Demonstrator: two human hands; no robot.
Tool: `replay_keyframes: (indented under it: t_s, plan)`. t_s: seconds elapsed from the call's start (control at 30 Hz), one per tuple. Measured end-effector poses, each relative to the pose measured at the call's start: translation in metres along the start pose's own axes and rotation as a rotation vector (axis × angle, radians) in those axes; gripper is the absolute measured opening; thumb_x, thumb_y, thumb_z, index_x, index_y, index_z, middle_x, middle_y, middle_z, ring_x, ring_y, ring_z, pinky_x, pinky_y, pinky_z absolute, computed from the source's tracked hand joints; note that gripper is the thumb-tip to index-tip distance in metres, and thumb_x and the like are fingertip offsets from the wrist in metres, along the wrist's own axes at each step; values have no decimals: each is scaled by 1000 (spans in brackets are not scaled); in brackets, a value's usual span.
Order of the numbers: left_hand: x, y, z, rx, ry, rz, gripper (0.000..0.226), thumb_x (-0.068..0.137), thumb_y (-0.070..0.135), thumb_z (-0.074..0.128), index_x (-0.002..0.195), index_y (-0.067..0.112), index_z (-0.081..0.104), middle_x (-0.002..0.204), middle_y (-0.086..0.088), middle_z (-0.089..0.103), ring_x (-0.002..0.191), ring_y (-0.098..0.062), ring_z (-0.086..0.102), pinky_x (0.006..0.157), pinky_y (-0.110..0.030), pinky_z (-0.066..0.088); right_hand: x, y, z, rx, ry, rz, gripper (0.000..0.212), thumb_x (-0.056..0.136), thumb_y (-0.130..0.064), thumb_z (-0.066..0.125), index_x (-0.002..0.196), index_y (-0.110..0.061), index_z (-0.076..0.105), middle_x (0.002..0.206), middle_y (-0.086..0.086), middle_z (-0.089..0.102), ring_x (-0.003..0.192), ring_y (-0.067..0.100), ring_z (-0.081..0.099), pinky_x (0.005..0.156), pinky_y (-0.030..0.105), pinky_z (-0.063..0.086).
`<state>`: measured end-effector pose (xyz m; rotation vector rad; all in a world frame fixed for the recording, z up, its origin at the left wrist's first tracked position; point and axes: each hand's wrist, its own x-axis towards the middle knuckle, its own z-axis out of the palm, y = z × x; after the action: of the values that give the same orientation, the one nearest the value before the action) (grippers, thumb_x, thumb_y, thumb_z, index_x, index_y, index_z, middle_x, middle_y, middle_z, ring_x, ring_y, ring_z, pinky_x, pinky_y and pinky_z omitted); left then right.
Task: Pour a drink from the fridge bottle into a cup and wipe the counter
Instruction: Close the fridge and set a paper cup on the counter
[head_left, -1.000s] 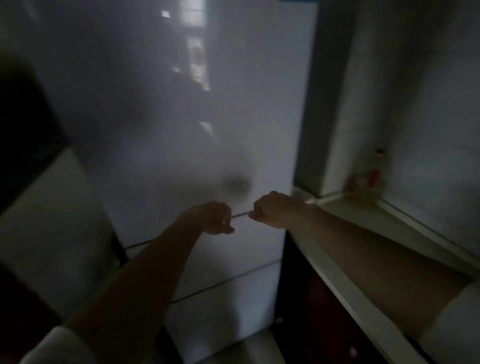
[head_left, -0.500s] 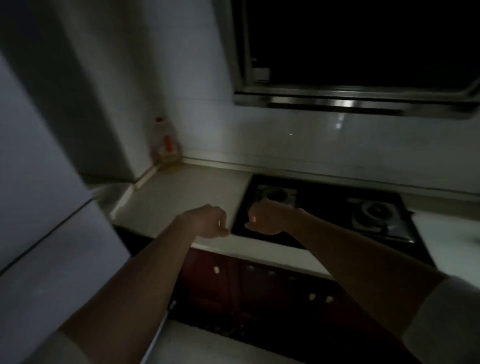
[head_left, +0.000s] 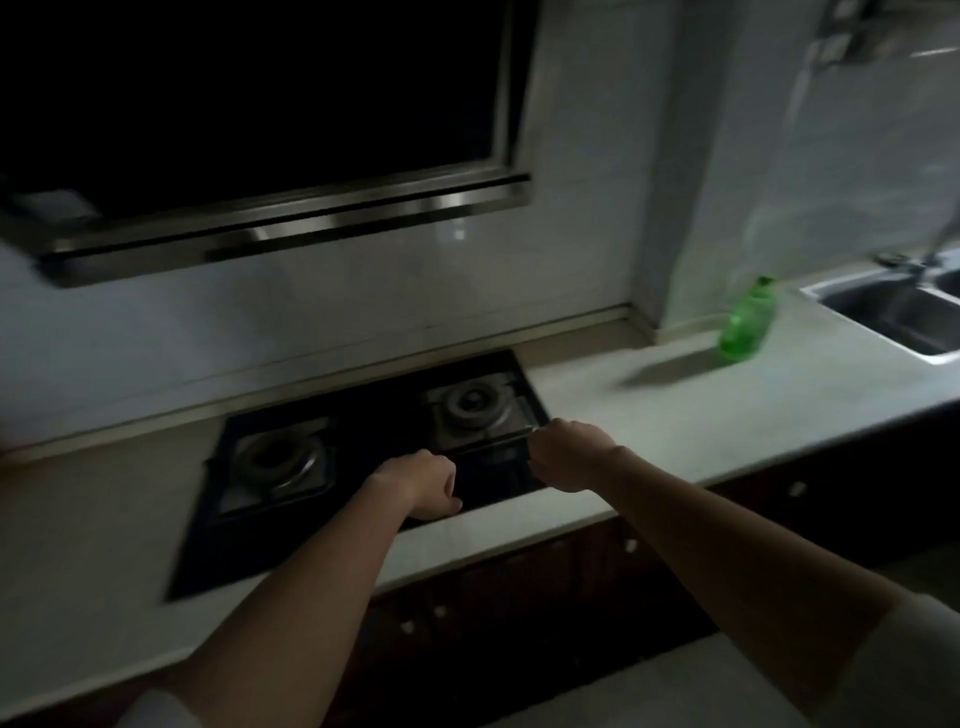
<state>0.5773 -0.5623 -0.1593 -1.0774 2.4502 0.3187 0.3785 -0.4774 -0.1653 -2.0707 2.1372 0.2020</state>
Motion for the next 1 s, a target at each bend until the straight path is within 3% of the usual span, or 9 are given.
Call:
replay_keyframes:
  t_s: [0.1,0.27,0.37,0.47,0.57,0.8,1.0]
  plan:
    - [54,74,-22,69,34,116,25,91,50,54,93,25,57,94,3,57,79,-18,54,70,-34,46,-23,77,11,38,55,132,26,96,-24,45,108,-13,65,115,8,64,103,30,63,75,32,51]
    - [129,182,-50,128,119,311,23,87,45,56,98,25,58,110,-2,61,98,-24,60,82,-37,51,-48,178,26,82,99,335,25,93,-29,47,100,-12,64,110,11,65,102,32,63,68,29,40]
    - [172,235,-58,184,109,417,24,87,43,55,101,25,60,111,-1,62,100,-24,60,83,-37,51,-63,228,36,77,99,446,26,93,-30,48,102,-12,66,111,10,66,104,31,62,74,32,42]
    - [220,282,-73,232,105,527,26,87,41,55,102,22,63,112,-4,63,100,-26,61,84,-36,52,-78,277,45,53,92,566,25,93,-32,49,100,-15,67,111,7,67,108,29,60,90,37,41]
    - [259,332,-93,274,101,640,26,86,39,56,102,20,65,113,-6,64,102,-27,62,85,-37,53,-98,321,41,65,67,698,23,92,-30,49,97,-14,65,108,8,67,106,30,60,91,38,41]
    - [305,456,-126,359,103,886,28,87,45,55,105,25,63,113,-3,62,101,-27,62,83,-37,51,-141,396,38,101,134,980,25,96,-33,47,110,-17,60,107,6,65,102,27,61,83,38,41]
    - [335,558,-125,491,62,1017,30,90,43,56,109,20,63,103,-4,64,90,-26,64,77,-40,56,-185,456,68,225,141,1159,17,95,-34,48,86,-21,56,90,1,65,79,23,63,64,34,41]
